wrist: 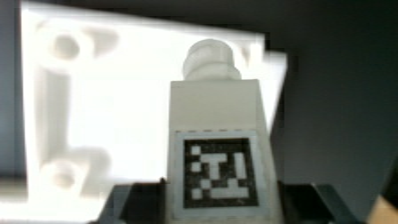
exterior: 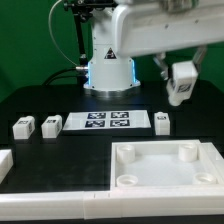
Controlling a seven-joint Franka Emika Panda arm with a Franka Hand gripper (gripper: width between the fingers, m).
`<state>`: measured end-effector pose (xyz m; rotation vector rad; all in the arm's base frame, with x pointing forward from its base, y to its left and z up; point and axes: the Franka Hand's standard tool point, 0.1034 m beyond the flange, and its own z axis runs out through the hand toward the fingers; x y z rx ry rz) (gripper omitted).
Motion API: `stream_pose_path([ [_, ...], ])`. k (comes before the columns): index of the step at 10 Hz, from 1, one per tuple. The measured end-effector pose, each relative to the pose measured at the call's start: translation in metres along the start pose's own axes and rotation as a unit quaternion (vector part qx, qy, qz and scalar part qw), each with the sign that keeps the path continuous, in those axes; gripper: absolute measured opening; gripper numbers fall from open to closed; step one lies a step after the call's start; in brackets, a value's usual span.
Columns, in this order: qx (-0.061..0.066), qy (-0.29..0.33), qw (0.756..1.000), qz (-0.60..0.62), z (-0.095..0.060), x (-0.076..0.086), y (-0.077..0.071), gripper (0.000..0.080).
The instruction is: Assemble one leg
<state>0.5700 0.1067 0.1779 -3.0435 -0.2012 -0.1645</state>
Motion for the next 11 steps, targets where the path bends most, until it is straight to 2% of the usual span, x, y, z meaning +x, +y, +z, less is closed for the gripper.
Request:
stream_pose_path([
  [1, 0.004, 0.049, 0.999, 0.003, 0.001, 0.021, -0.004, 0.0291],
  [2, 0.005, 0.117, 0.993, 0.002, 0.009, 0.034, -0.006, 0.0291],
  [3, 0.002, 0.16, 0.987, 0.0, 0.009, 0.028, -0.004, 0.0291],
  [5, 0.0, 0.248, 0.969, -0.001, 0.008, 0.028, -0.003, 0.0292],
  [6, 0.0, 0.242, 0.97, 0.0, 0.014, 0.025, -0.002, 0.0292],
  [7, -0.002, 0.249, 0.968, -0.004, 0.013, 0.026, -0.001, 0.0292],
  [8, -0.005, 0.268, 0.963, -0.011, 0.022, 0.022, 0.001, 0.0292],
  [9, -0.003, 0.263, 0.965, -0.01, 0.033, 0.027, 0.001, 0.0292],
  [11, -0.005, 0.27, 0.963, -0.016, 0.047, 0.051, 0.007, 0.0292],
])
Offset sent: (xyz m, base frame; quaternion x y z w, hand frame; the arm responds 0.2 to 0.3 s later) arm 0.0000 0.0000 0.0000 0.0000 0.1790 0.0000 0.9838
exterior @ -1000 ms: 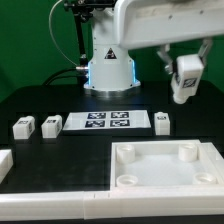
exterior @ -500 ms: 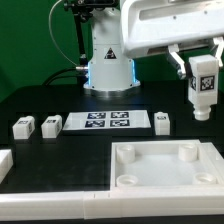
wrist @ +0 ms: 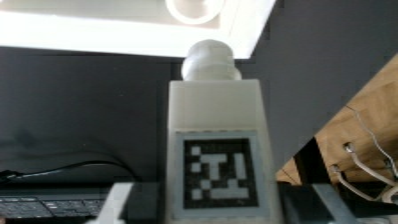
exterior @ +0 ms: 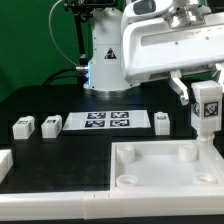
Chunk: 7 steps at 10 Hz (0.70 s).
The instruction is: Assemble one leg
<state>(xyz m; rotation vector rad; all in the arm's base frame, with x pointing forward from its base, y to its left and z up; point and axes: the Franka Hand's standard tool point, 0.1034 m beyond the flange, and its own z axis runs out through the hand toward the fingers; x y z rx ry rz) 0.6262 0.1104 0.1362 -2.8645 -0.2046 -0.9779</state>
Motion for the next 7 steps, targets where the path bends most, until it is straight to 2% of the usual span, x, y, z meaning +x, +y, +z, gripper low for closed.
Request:
stream_pose_path([
  [2, -0.001, 0.0, 1.0, 0.006, 0.03, -0.006, 0.007, 0.0292],
  [3, -0.001, -0.001, 1.0, 0.006, 0.038, -0.007, 0.009, 0.0292],
  [5, 0.0, -0.005, 1.0, 0.007, 0.044, -0.013, 0.008, 0.0292],
  [7, 0.002, -0.005, 1.0, 0.007, 0.044, -0.013, 0.001, 0.0292],
])
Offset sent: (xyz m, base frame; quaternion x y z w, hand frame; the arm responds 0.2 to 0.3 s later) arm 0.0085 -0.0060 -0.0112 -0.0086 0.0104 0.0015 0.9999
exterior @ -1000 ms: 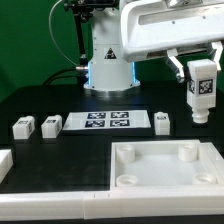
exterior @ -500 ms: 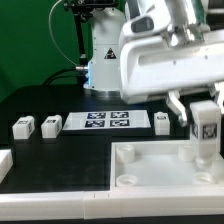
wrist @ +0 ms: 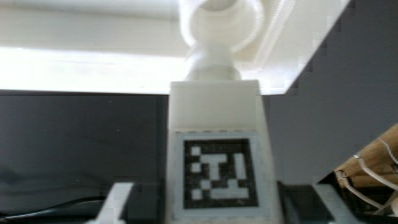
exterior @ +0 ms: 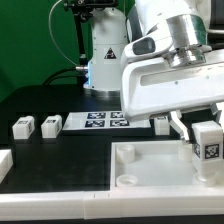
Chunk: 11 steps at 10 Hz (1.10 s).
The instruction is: Assemble one leg
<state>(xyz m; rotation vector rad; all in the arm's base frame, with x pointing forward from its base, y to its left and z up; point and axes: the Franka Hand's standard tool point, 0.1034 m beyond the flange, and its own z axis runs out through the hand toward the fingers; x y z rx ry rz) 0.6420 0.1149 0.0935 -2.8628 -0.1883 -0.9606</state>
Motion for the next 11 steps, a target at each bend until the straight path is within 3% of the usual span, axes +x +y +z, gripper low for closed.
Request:
stream_pose_path([
  [3, 0.0, -0.004, 1.0, -0.001, -0.008, -0.004, -0.002, 0.0292],
  [6, -0.001, -0.015, 1.0, -0.004, -0.006, -0.017, 0.0, 0.0292],
  [11, -0.004, -0.008, 1.0, 0.003, 0.0, -0.023, -0.002, 0.0292],
])
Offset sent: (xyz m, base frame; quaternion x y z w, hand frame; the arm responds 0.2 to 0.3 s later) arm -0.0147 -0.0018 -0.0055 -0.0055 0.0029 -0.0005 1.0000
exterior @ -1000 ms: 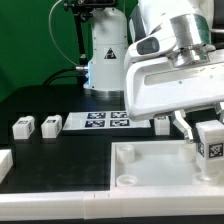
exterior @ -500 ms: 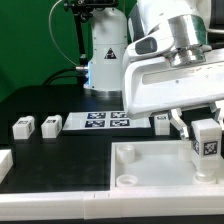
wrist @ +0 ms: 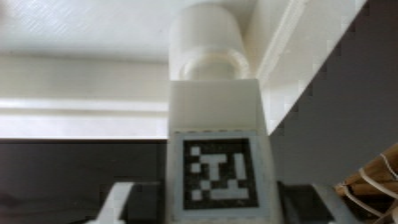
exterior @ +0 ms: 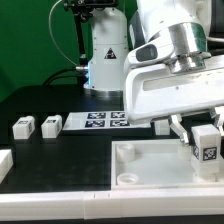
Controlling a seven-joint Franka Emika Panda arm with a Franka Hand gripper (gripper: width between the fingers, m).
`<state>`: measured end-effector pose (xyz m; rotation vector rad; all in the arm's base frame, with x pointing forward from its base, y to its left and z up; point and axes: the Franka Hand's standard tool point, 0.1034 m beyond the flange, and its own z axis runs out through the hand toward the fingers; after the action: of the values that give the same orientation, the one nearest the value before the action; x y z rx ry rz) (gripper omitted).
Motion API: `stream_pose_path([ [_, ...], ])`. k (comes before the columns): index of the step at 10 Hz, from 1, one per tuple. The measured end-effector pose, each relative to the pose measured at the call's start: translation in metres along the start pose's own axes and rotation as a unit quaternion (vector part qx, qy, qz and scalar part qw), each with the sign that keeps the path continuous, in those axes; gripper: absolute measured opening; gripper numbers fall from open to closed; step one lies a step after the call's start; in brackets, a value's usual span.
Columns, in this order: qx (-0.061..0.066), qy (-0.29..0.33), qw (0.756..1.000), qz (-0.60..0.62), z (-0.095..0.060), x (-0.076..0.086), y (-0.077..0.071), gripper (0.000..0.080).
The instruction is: Assemble one leg
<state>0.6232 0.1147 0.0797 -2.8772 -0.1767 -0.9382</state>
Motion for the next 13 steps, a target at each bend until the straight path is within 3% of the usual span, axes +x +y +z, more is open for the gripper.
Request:
stream_pose_path([
  [2, -0.008, -0.002, 1.0, 0.009, -0.0004, -0.0002, -0.0001, 0.0292],
  [4, -0.007, -0.014, 1.0, 0.009, 0.0015, -0.0024, 0.0001, 0.032],
  [5, -0.007, -0.014, 1.0, 0.009, 0.0015, -0.0025, 0.0001, 0.0498],
  [6, -0.007, -0.014, 1.0, 0.009, 0.0017, -0.0028, 0.0001, 0.0498],
  [7, -0.007, -0.014, 1.0, 0.009, 0.0018, -0.0031, 0.0001, 0.0616],
  [13, -0.006, -0.023, 1.0, 0.011, 0.002, -0.0029, 0.0012, 0.0648],
])
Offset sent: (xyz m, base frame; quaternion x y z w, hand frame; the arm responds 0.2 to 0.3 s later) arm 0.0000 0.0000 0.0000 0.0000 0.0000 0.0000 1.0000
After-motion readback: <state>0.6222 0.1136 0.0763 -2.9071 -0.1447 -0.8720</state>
